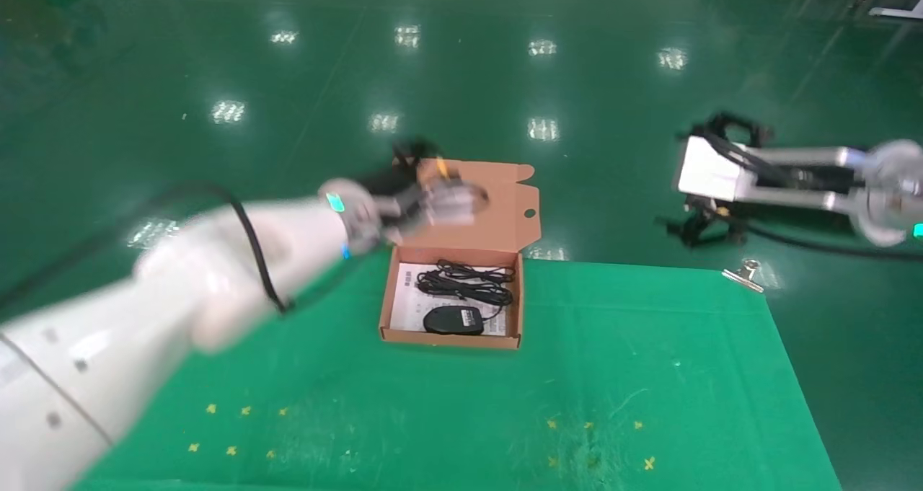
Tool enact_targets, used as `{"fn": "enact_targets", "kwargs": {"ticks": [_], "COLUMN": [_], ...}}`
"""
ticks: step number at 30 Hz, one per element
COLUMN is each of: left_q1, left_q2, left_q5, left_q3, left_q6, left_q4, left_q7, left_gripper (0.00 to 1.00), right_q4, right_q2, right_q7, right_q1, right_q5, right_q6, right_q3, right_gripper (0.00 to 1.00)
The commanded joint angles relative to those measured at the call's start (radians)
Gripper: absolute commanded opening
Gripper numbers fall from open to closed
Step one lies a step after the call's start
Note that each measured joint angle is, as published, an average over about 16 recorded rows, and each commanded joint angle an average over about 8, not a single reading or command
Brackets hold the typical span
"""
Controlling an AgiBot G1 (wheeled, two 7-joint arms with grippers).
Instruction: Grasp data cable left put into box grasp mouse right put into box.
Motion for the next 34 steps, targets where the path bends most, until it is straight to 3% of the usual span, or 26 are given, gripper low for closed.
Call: {"fn": "enact_targets", "kwargs": {"ticks": [1, 6, 10, 31, 34], "left_q1": [-0.045, -0.080, -0.070, 0.143, 0.157], "left_q2": [0.000, 0.006, -0.016, -0.299, -0.318], "left_q5": [0.029, 0.060, -0.001, -0.731, -0.780], "left_q3": [-0.021, -0.050, -0.086, -0.392, -0.413], "left_q6": [0.008, 0.031, 0.077, 0.496, 0.524], "left_q4": [0.012, 0.024, 0.011, -0.167, -0.179], "left_q7": [-0.010, -0.023, -0.005, 0.197, 0.210], "left_gripper": [1.00, 1.00, 1.00, 1.00, 1.00], "right_q4": [0.004, 0.005, 0.005, -0.017, -0.018], "right_q2": [-0.007, -0.024, -0.028, -0.016, -0.015], "right_q7": [-0.029, -0.069, -0.081, -0.146, -0.150], "right_q1": [0.032, 0.076, 0.066, -0.288, -0.311], "right_q5": [-0.022, -0.048, -0.029, 0.347, 0.373], "right_q6": [-0.005, -0.058, -0.095, -0.369, -0.387], "right_q3": [0.008, 0.005, 0.033, 0.456, 0.484], "right_gripper": [1.00, 1.00, 1.00, 1.00, 1.00]}}
